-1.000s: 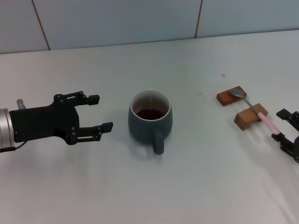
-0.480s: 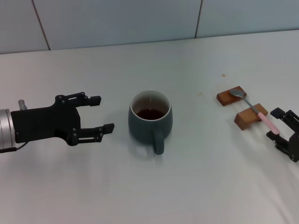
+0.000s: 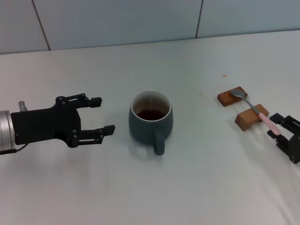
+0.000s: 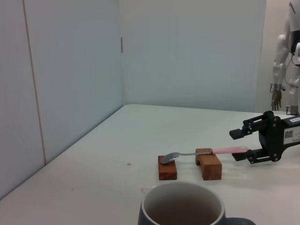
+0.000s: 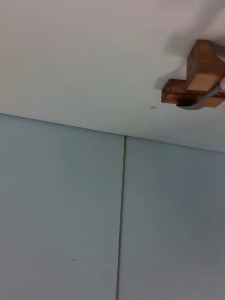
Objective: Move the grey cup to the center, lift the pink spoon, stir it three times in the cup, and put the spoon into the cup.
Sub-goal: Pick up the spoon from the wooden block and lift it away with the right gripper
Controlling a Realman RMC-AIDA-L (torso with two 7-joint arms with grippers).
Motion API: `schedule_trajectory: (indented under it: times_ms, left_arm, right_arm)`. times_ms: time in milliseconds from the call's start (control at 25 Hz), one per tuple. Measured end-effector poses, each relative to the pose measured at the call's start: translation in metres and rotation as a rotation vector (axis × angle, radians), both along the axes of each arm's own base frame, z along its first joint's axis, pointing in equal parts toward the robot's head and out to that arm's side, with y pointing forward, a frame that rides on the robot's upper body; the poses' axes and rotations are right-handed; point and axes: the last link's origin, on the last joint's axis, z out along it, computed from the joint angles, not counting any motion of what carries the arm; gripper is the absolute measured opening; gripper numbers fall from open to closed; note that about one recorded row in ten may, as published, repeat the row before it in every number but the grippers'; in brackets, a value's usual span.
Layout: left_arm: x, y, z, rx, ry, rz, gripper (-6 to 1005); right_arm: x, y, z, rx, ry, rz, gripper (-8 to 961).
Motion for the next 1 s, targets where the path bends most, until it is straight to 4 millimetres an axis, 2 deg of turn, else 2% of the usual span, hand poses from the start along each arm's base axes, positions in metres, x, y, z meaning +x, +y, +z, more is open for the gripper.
schedule_trajectory:
  times_ms: [760, 1000]
  left_arm:
    - [-0.0006, 0.0000, 0.0006, 0.003, 0.003, -0.003, 809]
    - [0.0005, 0.0010, 0.0009, 0.004, 0.004, -0.009, 809]
  right_arm:
    - [-0.0002, 0.0046, -0.0051, -0.010, 0.003, -0.020, 422]
    - [0.0017, 0.0052, -0.0049, -0.003, -0.001, -0.034, 414]
